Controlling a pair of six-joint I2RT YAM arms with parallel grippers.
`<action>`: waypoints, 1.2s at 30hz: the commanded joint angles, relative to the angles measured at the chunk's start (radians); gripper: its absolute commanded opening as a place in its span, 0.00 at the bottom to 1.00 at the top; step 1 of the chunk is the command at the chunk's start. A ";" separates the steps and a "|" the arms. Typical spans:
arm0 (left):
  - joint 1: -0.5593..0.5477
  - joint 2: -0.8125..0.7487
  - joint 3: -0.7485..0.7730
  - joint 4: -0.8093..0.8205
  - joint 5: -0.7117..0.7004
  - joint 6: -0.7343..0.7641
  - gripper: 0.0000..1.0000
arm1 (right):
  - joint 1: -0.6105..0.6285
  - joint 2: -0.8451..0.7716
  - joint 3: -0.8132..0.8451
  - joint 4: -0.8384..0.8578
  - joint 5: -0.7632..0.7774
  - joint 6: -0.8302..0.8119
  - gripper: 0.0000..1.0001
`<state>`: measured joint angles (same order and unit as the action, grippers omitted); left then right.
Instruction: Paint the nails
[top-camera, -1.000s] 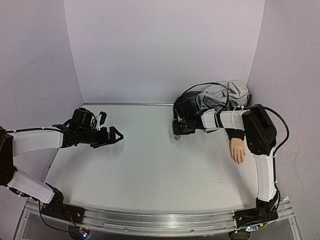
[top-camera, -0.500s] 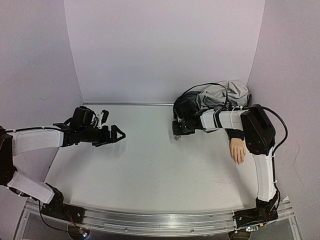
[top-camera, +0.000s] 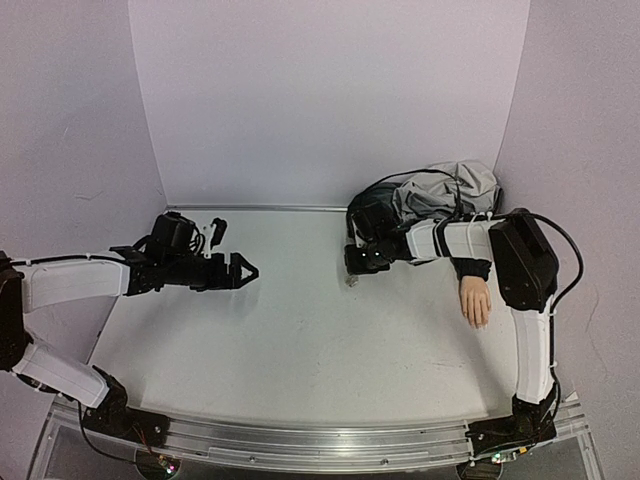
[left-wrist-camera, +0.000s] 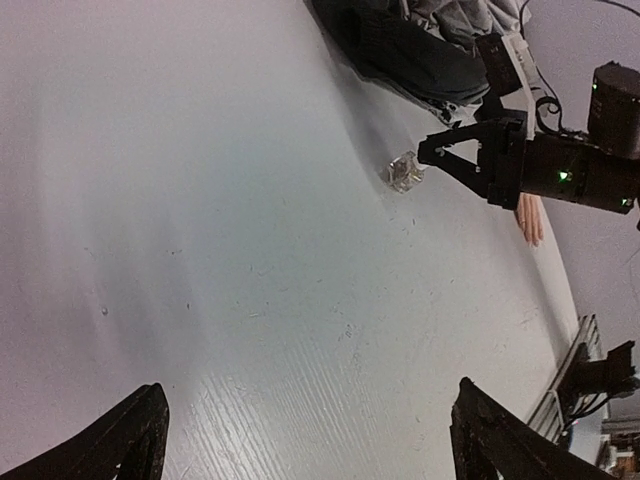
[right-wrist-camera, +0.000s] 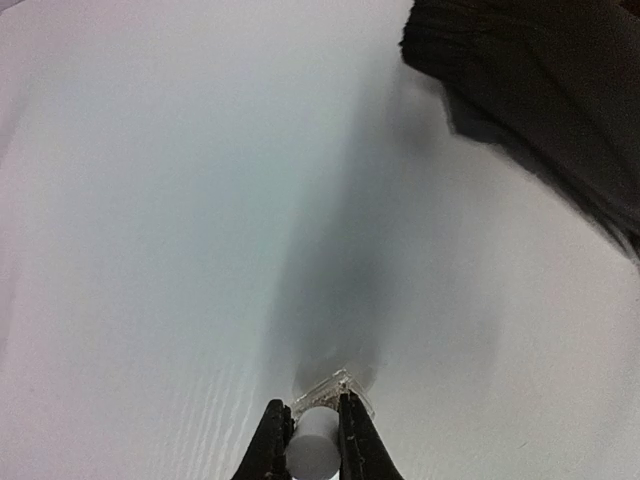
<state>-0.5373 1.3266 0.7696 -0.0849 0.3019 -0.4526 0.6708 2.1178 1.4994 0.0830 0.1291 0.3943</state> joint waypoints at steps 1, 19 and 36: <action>-0.136 -0.042 0.042 0.115 -0.214 0.128 1.00 | 0.007 -0.162 -0.071 0.059 -0.219 0.020 0.00; -0.421 0.197 -0.108 0.743 -0.493 0.699 0.77 | 0.218 -0.295 -0.083 0.142 -0.278 0.132 0.00; -0.449 0.282 -0.062 0.776 -0.583 0.779 0.47 | 0.254 -0.280 -0.073 0.182 -0.235 0.181 0.00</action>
<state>-0.9821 1.6032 0.6537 0.6292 -0.2405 0.3073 0.9154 1.8706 1.3846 0.2207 -0.1184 0.5598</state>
